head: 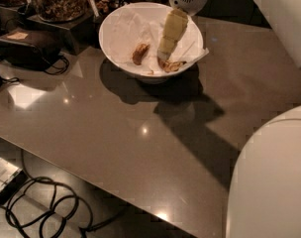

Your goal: Pick banana from white bowl

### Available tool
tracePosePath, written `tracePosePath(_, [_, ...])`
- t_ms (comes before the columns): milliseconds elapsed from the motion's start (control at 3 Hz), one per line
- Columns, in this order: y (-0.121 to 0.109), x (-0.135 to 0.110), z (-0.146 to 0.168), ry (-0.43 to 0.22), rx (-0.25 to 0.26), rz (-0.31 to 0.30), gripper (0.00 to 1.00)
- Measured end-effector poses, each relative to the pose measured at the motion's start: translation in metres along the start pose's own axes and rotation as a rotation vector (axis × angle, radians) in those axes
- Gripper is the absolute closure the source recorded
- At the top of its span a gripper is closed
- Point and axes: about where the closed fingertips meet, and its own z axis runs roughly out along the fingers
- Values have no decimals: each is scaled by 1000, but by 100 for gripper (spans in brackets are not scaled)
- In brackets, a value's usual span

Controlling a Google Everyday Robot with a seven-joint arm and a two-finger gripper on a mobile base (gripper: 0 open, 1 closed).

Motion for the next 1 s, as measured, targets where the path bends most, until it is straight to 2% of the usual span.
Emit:
tracePosePath(333, [-6,-5,5,-38,-10,29,0])
tracePosePath(667, [-12,-11,14,-59,-45,77,0])
tracePosePath(1000, [-18,-14,26,-56,-71,117,0])
